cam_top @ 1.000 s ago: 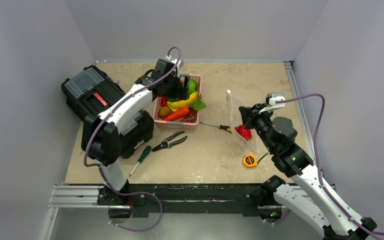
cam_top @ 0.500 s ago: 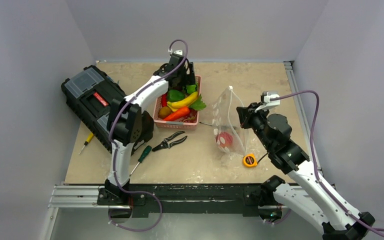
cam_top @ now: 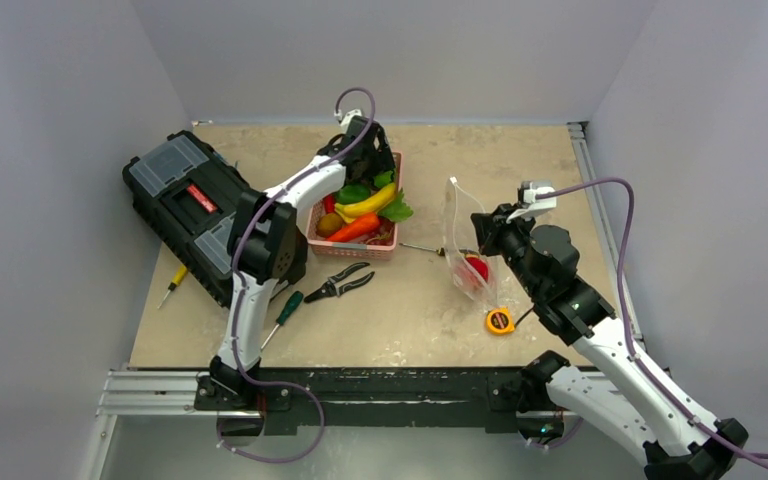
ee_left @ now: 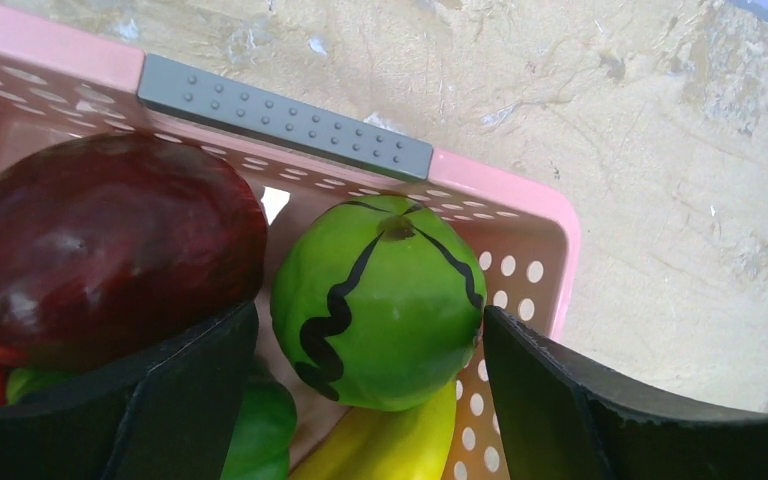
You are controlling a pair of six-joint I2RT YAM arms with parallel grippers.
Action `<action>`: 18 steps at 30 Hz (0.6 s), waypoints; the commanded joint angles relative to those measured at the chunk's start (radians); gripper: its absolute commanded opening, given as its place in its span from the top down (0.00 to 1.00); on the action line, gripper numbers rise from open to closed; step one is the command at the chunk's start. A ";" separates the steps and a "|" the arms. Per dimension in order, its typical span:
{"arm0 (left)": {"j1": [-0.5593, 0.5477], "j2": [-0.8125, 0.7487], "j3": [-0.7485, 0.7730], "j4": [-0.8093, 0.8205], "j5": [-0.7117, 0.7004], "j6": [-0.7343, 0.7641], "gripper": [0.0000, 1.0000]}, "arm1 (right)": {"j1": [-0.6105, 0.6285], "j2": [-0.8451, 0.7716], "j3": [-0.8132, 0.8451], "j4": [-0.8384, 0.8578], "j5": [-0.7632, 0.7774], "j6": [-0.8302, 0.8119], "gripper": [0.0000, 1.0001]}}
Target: Place the food in the zip-top bag and seal the zipper
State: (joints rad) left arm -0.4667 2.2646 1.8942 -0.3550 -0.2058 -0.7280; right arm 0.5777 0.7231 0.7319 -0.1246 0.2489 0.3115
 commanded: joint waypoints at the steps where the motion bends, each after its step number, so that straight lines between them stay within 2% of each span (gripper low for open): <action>1: 0.002 0.030 0.042 0.056 -0.016 -0.097 0.19 | 0.003 -0.004 0.004 0.055 0.013 -0.016 1.00; 5: 0.002 0.052 0.048 0.062 -0.009 -0.146 0.20 | 0.003 -0.003 0.001 0.058 0.014 -0.015 1.00; 7: 0.002 0.056 0.048 0.066 -0.005 -0.155 0.25 | 0.002 -0.003 0.001 0.057 0.015 -0.015 1.00; 12: 0.003 0.026 0.025 0.082 0.000 -0.116 0.38 | 0.003 -0.005 0.000 0.058 0.012 -0.015 1.00; 18: 0.003 -0.059 -0.033 0.096 0.005 -0.053 0.46 | 0.003 -0.006 0.000 0.057 0.009 -0.014 1.00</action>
State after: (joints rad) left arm -0.4667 2.2948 1.8904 -0.2966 -0.2039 -0.8314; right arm 0.5777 0.7258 0.7300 -0.1181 0.2485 0.3115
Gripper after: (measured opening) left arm 0.714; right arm 0.003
